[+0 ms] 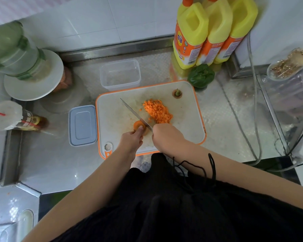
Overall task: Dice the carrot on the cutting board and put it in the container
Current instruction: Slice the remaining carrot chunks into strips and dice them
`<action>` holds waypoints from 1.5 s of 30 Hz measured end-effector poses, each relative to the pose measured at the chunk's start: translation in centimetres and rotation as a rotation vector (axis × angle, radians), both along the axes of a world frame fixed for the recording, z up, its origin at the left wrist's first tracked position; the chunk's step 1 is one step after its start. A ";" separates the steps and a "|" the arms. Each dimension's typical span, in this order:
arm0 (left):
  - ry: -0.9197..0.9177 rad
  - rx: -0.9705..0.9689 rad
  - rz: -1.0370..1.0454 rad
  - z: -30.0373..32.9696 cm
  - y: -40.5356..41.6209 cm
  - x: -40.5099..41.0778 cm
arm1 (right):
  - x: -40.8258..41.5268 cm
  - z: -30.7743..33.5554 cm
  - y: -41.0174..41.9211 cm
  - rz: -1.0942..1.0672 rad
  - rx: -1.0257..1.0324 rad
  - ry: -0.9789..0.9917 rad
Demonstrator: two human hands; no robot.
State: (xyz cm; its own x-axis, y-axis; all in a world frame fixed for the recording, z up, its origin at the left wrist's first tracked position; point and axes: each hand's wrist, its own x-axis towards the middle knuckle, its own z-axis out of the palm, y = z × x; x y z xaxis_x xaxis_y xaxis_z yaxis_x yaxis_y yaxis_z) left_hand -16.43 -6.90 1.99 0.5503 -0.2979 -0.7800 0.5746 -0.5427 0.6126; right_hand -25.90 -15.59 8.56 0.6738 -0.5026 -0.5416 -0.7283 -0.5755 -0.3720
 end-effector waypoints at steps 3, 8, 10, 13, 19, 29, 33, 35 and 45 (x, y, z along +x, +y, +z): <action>-0.004 0.013 -0.002 -0.2 0.0 0.0 | 0.5 -0.7 -0.1 0.004 0.011 0.044; -0.002 -0.009 -0.012 -0.5 0.4 0.1 | -1.0 -3.7 0.0 -0.006 0.073 0.111; 0.002 -0.017 -0.020 -0.5 0.5 0.2 | -1.4 -4.5 0.3 -0.031 0.067 0.100; 0.006 -0.017 -0.027 -0.5 0.5 0.1 | -1.5 -4.8 0.4 -0.062 0.060 0.100; 0.019 -0.023 -0.028 -0.3 0.7 0.3 | -1.8 -4.1 0.4 -0.109 0.035 0.033; -0.504 0.002 -0.346 -0.1 1.7 -0.9 | -2.8 -3.0 -1.2 -0.244 0.053 -0.117; -0.530 -0.048 -0.391 -0.6 1.9 -0.7 | -2.9 -3.2 -0.8 -0.218 0.069 -0.099; -0.509 -0.065 -0.354 -0.7 1.8 -0.7 | -2.9 -3.3 -0.6 -0.204 0.073 -0.085; -0.437 -0.068 -0.207 -0.1 3.2 0.2 | -2.2 -2.8 -0.2 -0.160 0.129 -0.089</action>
State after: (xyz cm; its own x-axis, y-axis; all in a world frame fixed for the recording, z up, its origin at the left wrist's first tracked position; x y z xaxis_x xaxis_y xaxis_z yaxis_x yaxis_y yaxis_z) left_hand -16.25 -3.65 1.84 0.7460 -0.4778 -0.4640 0.1398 -0.5688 0.8105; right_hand -28.05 -15.77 5.73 0.6391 -0.5373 -0.5503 -0.7675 -0.3993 -0.5015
